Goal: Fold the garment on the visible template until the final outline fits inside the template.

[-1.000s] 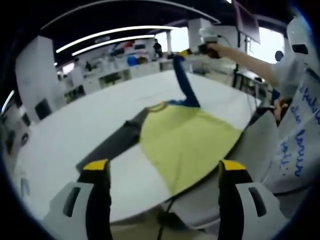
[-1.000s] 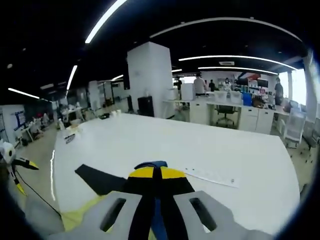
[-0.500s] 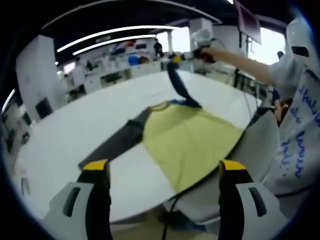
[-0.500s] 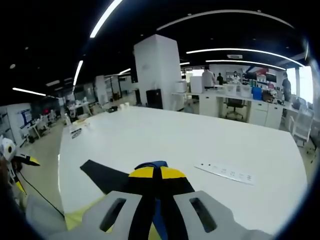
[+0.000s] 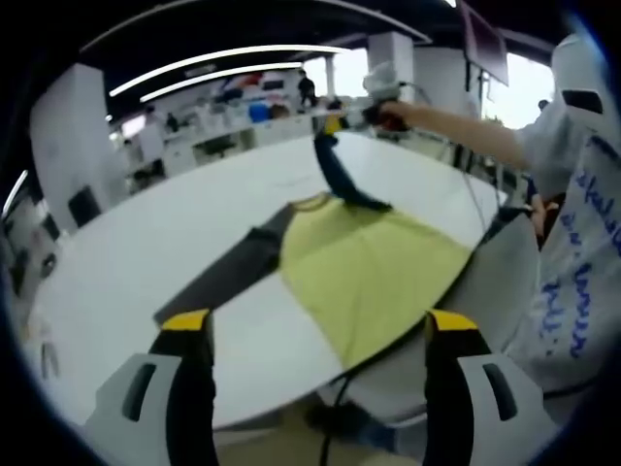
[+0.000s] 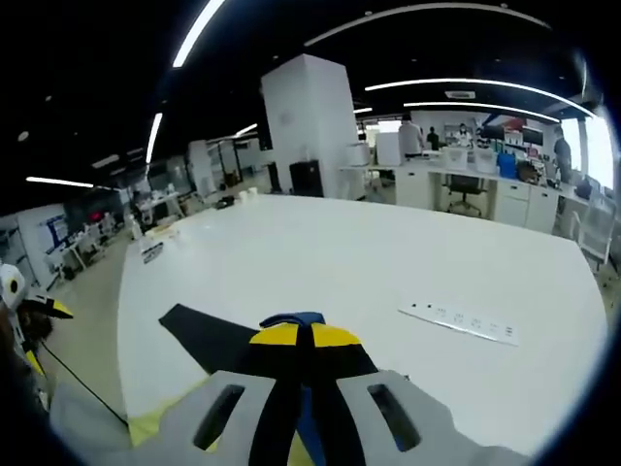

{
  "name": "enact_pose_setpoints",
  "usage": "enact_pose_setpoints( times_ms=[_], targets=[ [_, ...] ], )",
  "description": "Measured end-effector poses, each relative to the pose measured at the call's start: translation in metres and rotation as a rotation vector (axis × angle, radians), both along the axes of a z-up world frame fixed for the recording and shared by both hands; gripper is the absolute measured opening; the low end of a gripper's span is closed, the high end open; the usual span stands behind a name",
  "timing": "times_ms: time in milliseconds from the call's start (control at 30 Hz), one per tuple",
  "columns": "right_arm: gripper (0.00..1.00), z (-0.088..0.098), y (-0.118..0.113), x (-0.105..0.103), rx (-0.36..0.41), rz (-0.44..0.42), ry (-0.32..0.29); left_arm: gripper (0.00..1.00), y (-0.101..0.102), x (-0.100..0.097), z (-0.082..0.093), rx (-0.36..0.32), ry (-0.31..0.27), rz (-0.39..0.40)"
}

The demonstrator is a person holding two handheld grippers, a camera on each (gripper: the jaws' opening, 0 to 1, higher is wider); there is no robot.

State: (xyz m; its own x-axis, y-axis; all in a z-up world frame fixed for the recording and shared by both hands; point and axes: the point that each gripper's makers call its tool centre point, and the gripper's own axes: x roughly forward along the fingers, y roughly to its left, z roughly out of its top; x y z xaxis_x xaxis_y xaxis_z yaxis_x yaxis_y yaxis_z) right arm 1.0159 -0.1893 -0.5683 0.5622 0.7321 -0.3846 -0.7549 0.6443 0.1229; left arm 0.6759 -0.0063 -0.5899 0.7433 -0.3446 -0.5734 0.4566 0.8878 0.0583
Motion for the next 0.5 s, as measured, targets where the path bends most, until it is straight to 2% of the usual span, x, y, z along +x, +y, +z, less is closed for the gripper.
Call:
enact_pose_setpoints(
  times_ms=[233,500],
  targets=[
    [0.02,-0.014,0.009,0.006,-0.008,0.004,0.028,0.86,0.008,0.001,0.004,-0.001,0.002,0.006],
    [0.02,-0.029,0.021,0.003,-0.016,0.007,0.058,0.86,0.012,0.002,0.003,-0.003,0.011,-0.005]
  ],
)
